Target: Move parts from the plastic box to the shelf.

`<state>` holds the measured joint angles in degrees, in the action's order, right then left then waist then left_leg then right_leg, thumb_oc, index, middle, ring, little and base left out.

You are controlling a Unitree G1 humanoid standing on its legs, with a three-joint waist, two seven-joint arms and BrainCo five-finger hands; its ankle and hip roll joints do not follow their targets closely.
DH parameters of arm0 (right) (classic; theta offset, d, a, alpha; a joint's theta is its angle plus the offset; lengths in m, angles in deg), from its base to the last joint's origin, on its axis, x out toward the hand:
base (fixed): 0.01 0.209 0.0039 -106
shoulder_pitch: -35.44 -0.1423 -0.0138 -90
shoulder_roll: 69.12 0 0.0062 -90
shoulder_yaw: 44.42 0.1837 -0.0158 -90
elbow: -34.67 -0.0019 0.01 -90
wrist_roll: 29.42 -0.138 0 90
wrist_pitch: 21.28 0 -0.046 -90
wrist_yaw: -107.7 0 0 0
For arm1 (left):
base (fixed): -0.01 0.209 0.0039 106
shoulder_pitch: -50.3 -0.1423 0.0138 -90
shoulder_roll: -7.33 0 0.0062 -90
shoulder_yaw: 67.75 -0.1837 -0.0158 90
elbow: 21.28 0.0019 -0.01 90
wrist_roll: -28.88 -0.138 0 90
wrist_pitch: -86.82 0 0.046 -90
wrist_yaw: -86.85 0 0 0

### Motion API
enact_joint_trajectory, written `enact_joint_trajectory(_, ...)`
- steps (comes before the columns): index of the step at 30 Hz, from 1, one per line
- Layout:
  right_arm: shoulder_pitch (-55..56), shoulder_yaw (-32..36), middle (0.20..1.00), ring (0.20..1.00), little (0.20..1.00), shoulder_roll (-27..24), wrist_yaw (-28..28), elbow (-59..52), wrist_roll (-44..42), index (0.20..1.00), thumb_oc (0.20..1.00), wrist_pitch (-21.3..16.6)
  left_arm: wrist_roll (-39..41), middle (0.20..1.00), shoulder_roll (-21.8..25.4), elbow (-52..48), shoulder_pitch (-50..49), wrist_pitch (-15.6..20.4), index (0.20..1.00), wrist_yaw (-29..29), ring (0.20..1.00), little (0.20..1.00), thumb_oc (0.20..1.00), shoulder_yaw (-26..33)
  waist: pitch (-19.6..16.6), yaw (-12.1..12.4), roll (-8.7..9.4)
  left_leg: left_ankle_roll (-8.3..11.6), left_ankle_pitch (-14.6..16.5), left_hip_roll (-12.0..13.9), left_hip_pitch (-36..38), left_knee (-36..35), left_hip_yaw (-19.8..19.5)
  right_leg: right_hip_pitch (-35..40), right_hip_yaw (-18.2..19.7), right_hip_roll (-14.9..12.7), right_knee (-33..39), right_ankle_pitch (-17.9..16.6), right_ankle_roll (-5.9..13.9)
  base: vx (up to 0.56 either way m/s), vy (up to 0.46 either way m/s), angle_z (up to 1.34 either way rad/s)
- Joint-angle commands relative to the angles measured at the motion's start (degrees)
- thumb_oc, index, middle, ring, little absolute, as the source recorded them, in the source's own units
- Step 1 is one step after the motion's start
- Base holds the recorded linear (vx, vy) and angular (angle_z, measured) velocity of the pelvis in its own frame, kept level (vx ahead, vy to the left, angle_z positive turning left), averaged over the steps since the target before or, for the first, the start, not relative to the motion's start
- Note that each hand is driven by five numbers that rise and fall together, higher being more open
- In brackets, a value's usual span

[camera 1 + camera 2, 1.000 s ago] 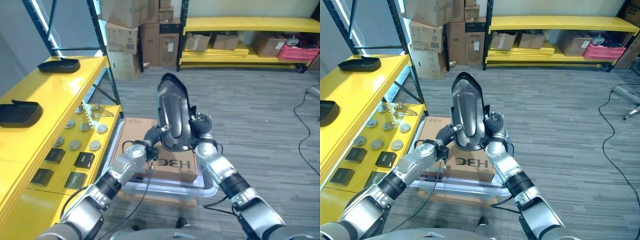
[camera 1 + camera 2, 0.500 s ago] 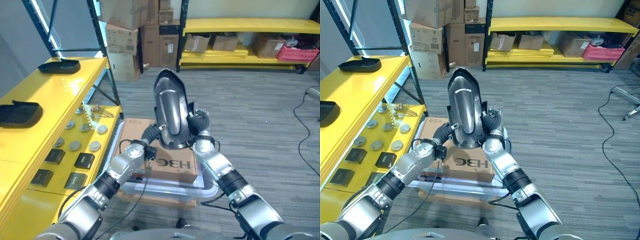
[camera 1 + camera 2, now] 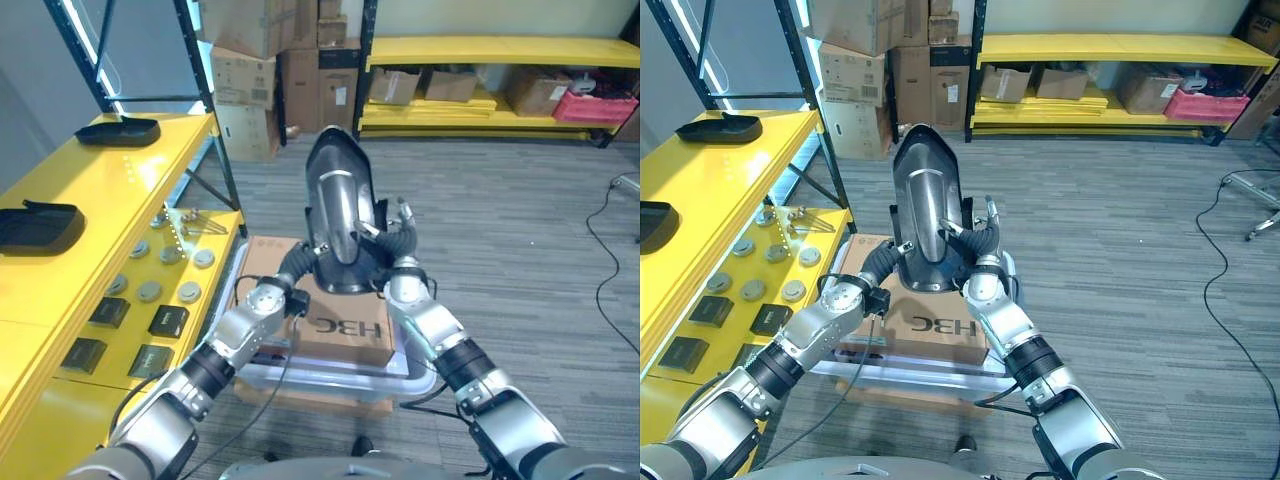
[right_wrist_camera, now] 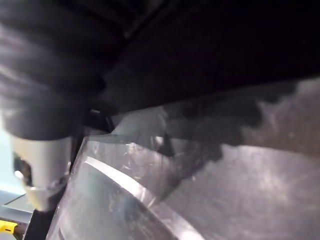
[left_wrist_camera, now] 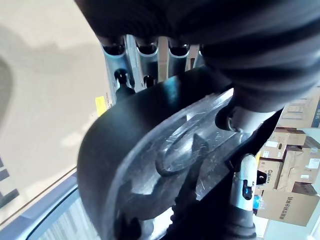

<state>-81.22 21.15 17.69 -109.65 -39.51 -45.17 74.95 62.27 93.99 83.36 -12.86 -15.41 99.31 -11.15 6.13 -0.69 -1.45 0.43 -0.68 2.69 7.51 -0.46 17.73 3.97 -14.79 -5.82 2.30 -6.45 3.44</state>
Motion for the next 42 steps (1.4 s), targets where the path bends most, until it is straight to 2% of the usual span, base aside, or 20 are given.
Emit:
enact_joint_trajectory(1,-6.2,-0.2,1.0,1.0,1.0,2.0,1.2,0.8,-2.3,1.0,1.0,-3.4,-1.2,0.2,-5.6,-6.3,9.9,12.2,0.2,-1.3,0.2,0.2,0.2,-2.3,-3.5,1.3,0.63,1.75,3.0,2.0,-0.6,1.7,-4.3,2.2,0.2,-3.7,-2.5,6.0,5.66,0.0,0.0,0.0)
enact_joint_trajectory(8,-2.7,4.0,1.0,1.0,1.0,-1.2,0.2,1.1,-1.6,1.0,1.0,-3.8,-2.4,0.2,-1.4,-10.1,8.5,17.2,0.2,0.8,0.2,0.2,0.2,3.6,-3.7,1.6,0.42,1.69,2.8,1.6,-0.9,1.3,-4.9,2.0,0.4,-3.7,-2.2,5.8,5.72,0.0,0.009,0.0)
enact_joint_trajectory(10,0.0,7.0,1.0,1.0,1.0,-3.8,0.0,0.3,-2.1,1.0,1.0,-5.1,-3.5,0.2,1.6,-12.8,6.8,18.3,0.2,0.7,0.2,0.2,0.2,6.8,-3.7,1.7,0.33,1.64,2.7,1.5,-1.0,1.0,-5.1,1.9,0.3,-3.8,-2.2,5.8,5.84,0.0,0.019,0.0)
enact_joint_trajectory(12,5.1,12.6,1.0,1.0,1.0,-7.4,1.8,-1.1,-1.5,1.0,1.0,-8.1,-3.9,0.2,6.2,-15.8,3.4,19.8,0.2,-0.2,0.2,0.2,0.2,11.8,-3.6,1.8,0.22,1.54,2.5,1.3,-1.1,0.6,-5.4,1.8,0.1,-3.8,-2.4,6.0,5.92,0.0,0.041,0.01)
enact_joint_trajectory(13,5.5,13.0,1.0,1.0,1.0,-7.6,1.7,-1.2,-1.3,1.0,1.0,-8.3,-3.9,0.2,6.5,-16.0,3.1,19.8,0.2,0.0,0.2,0.2,0.2,12.2,-3.6,1.8,0.22,1.53,2.5,1.3,-1.1,0.5,-5.4,1.8,0.1,-3.8,-2.4,6.0,5.92,-0.01,0.05,0.02)
enact_joint_trajectory(15,10.6,19.0,1.0,1.0,1.0,-9.8,3.9,-3.3,-0.8,1.0,1.0,-11.1,-4.5,0.2,10.8,-18.5,-1.4,20.6,0.2,-1.1,0.2,0.2,0.2,18.8,-3.3,2.2,0.04,1.39,2.2,0.9,-1.2,-0.2,-5.8,1.7,-0.3,-4.0,-2.5,6.0,6.07,-0.01,0.065,0.02)
enact_joint_trajectory(17,17.8,26.3,1.0,1.0,1.0,-10.9,7.6,-7.7,0.4,1.0,1.0,-13.3,-5.9,0.2,15.8,-20.8,-9.7,21.6,0.2,-2.7,0.2,0.2,0.2,29.0,-3.3,3.5,-0.22,1.08,1.7,0.0,-1.4,-1.9,-6.9,1.8,-1.1,-4.3,-2.3,6.0,6.51,-0.02,0.1,0.05)
enact_joint_trajectory(20,20.4,28.9,1.0,1.0,1.0,-10.2,9.5,-10.6,0.6,1.0,1.0,-12.9,-4.7,0.2,17.3,-22.7,-14.7,21.8,0.2,-4.1,0.2,0.2,0.2,34.7,-3.4,4.4,-0.48,0.82,1.2,-0.7,-1.6,-3.1,-7.9,1.8,-1.6,-4.7,-2.2,6.0,6.86,-0.03,0.073,0.0)
enact_joint_trajectory(23,22.9,30.7,1.0,1.0,1.0,-8.8,10.7,-14.2,0.3,1.0,1.0,-12.6,-3.7,0.2,18.8,-25.1,-21.2,22.2,0.2,-5.0,0.2,0.2,0.2,41.8,-2.8,6.6,-1.09,0.14,0.4,-2.0,-2.8,-4.4,-10.8,1.1,-1.9,-5.3,-3.9,6.7,7.35,-0.07,0.076,0.11)
enact_joint_trajectory(25,23.4,30.6,1.0,1.0,1.0,-8.2,10.3,-15.1,0.2,1.0,1.0,-12.2,-2.9,0.2,18.9,-25.4,-22.9,22.6,0.2,-5.1,0.2,0.2,0.2,43.5,-2.6,7.1,-1.32,-0.18,0.2,-2.4,-3.4,-4.5,-12.2,0.5,-1.5,-5.3,-5.3,7.6,7.3,-0.07,0.043,0.38)
enact_joint_trajectory(27,24.3,30.6,1.0,1.0,1.0,-7.7,9.2,-15.5,-0.2,1.0,1.0,-12.6,-2.2,0.2,19.3,-25.7,-24.7,23.3,0.2,-5.6,0.2,0.2,0.2,45.0,-2.2,7.2,-1.61,-0.47,-0.2,-2.8,-4.2,-4.5,-14.4,-0.5,-0.2,-4.2,-7.4,9.2,6.61,-0.11,0.029,0.75)
enact_joint_trajectory(28,27.6,32.8,1.0,1.0,1.0,-8.9,6.6,-16.2,-1.5,1.0,1.0,-14.2,-0.3,0.2,19.0,-24.6,-25.3,25.9,0.2,-8.3,0.2,0.2,0.2,44.8,-1.5,5.0,-1.74,-0.57,-1.8,-4.5,-5.7,-4.4,-21.7,-2.4,6.4,2.1,-10.5,12.1,3.53,-0.15,0.022,1.74)
enact_joint_trajectory(31,28.4,34.2,1.0,1.0,1.0,-9.6,7.0,-16.1,-2.2,1.0,1.0,-14.8,0.3,0.2,18.6,-24.8,-26.0,26.9,0.2,-7.7,0.2,0.2,0.2,45.5,-1.1,5.2,-1.28,-0.03,-3.3,-5.8,-7.5,-4.3,-25.0,-3.2,6.7,4.1,-12.4,12.4,2.62,-0.19,-0.035,2.96)
enact_joint_trajectory(35,26.0,32.8,1.0,1.0,1.0,-11.6,8.2,-15.3,-3.2,1.0,1.0,-14.9,3.0,0.2,17.2,-25.2,-28.8,27.6,0.2,-7.4,0.2,0.2,0.2,46.5,0.6,7.6,-0.64,1.57,-5.8,-5.8,-10.6,-3.8,-27.7,-2.7,5.2,5.9,-12.9,13.8,0.82,-0.23,-0.082,1.5)
enact_joint_trajectory(37,25.2,32.0,1.0,1.0,1.0,-12.3,9.1,-15.7,-3.7,1.0,1.0,-14.3,3.9,0.2,16.4,-26.0,-30.4,27.4,0.2,-7.2,0.2,0.2,0.2,47.2,1.4,8.5,-0.26,2.66,-7.1,-5.3,-12.7,-3.8,-26.6,-1.8,4.2,6.5,-11.9,13.8,0.45,-0.19,-0.072,1.19)
enact_joint_trajectory(38,24.9,31.3,1.0,1.0,1.0,-12.1,9.6,-15.8,-3.8,1.0,1.0,-14.2,3.7,0.2,15.5,-26.3,-31.4,27.1,0.2,-7.1,0.2,0.2,0.2,47.7,1.9,8.6,-0.18,3.42,-7.8,-4.2,-14.5,-4.0,-23.1,-1.3,2.8,6.6,-11.0,13.3,0.56,-0.12,-0.035,0.89)
enact_joint_trajectory(39,24.9,31.2,1.0,1.0,1.0,-12.0,9.6,-15.8,-3.7,1.0,1.0,-14.1,3.7,0.2,15.4,-26.4,-31.6,27.0,0.2,-7.2,0.2,0.2,0.2,47.8,1.9,8.5,-0.15,3.5,-7.9,-4.0,-14.7,-4.0,-22.6,-1.2,2.7,6.6,-10.9,13.2,0.56,-0.14,-0.041,0.73)
enact_joint_trajectory(40,25.1,31.1,1.0,1.0,1.0,-11.7,9.6,-16.1,-3.8,1.0,1.0,-13.7,3.2,0.2,14.9,-26.3,-32.1,27.0,0.2,-7.9,0.2,0.2,0.2,47.8,2.2,8.1,0.05,3.86,-8.1,-2.6,-15.9,-3.9,-18.0,-0.8,1.2,6.6,-10.1,12.7,0.7,-0.14,-0.028,0.73)
enact_joint_trajectory(41,26.1,31.2,1.0,1.0,1.0,-11.2,9.7,-17.0,-3.7,1.0,1.0,-13.1,1.6,0.2,14.4,-26.3,-32.2,27.8,0.2,-7.8,0.2,0.2,0.2,47.5,2.6,6.9,0.26,4.25,-8.6,-0.5,-17.7,-2.9,-11.0,-0.6,-1.1,6.3,-9.3,11.5,0.8,-0.18,-0.021,1.06)
enact_joint_trajectory(42,27.2,31.2,1.0,1.0,1.0,-11.0,9.7,-17.5,-3.5,1.0,1.0,-12.8,0.9,0.2,14.3,-26.3,-31.9,28.3,0.2,-7.6,0.2,0.2,0.2,47.2,2.8,6.1,0.59,4.44,-8.6,1.1,-18.7,-1.3,-7.4,-0.5,-2.4,6.0,-8.9,11.0,0.7,-0.15,0.002,1.36)
